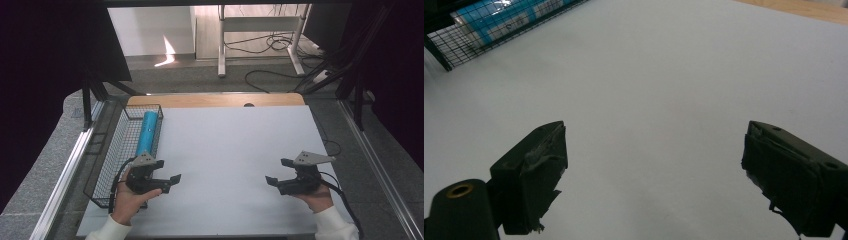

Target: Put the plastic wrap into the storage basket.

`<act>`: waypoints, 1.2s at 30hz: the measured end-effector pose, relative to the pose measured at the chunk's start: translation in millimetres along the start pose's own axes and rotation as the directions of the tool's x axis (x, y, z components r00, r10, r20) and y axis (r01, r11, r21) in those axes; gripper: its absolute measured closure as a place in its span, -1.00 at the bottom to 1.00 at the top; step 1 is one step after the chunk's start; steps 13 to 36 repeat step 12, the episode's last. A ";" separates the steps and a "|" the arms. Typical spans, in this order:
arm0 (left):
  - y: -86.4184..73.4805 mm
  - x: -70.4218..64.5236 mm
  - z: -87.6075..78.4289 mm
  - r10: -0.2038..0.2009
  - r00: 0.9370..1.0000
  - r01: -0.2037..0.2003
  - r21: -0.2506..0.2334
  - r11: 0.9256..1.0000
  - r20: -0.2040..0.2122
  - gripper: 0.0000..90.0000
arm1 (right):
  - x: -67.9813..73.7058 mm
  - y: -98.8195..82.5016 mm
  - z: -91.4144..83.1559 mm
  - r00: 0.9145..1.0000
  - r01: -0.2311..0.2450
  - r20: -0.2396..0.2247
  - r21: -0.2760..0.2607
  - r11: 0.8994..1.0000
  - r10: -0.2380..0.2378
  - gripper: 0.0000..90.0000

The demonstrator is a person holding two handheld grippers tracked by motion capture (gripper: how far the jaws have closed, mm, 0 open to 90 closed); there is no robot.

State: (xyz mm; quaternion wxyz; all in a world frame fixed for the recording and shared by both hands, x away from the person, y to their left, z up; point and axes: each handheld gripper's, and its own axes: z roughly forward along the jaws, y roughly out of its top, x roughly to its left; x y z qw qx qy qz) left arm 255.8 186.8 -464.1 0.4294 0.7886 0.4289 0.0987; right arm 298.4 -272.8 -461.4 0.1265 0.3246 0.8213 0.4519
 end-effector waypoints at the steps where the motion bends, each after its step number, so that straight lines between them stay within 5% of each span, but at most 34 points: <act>1: -0.3 0.2 0.1 -0.004 1.000 0.004 -0.003 1.000 0.001 -0.61 | 0.2 -0.2 0.8 1.000 0.004 -0.004 0.002 1.000 -0.004 -0.74; 36: -2.0 0.2 0.0 0.005 1.000 -0.005 -0.023 1.000 -0.009 -0.61 | -1.0 -0.2 -2.6 1.000 0.010 -0.017 -0.009 1.000 -0.010 -0.76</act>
